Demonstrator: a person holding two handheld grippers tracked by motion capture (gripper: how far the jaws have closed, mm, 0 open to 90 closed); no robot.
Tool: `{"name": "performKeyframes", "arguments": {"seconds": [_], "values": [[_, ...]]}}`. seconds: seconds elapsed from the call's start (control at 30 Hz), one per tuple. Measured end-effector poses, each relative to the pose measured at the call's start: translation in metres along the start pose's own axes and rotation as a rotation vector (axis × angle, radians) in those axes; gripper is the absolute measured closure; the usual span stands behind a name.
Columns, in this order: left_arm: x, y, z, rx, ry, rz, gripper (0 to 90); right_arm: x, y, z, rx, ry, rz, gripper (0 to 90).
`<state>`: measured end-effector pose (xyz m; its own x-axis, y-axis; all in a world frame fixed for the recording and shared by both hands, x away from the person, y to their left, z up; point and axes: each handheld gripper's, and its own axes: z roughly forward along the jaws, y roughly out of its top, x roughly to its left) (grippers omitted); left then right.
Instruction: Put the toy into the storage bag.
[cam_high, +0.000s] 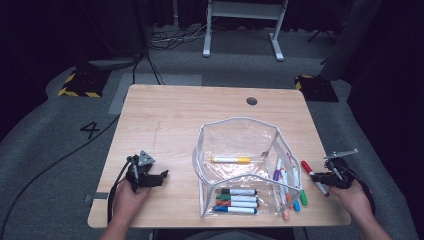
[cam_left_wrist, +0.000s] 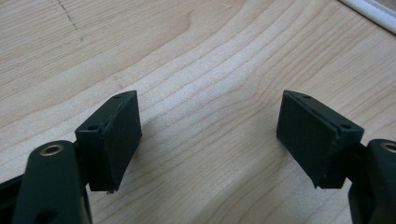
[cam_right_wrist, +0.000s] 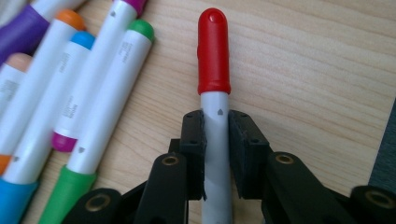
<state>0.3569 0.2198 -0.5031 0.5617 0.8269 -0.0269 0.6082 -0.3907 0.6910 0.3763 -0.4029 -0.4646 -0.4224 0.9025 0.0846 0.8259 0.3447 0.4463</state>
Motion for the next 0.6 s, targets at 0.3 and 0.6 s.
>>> {"name": "performKeyframes", "arguments": {"seconds": [0.3,0.6], "values": [[0.0,0.0,0.0,0.0,0.0,0.0,22.2,0.007,0.017,-0.044,-0.111,0.088,-0.038,76.6],[0.0,0.0,0.0,0.0,0.0,0.0,22.2,0.023,0.04,-0.095,-0.197,0.163,-0.13,76.5]]}}
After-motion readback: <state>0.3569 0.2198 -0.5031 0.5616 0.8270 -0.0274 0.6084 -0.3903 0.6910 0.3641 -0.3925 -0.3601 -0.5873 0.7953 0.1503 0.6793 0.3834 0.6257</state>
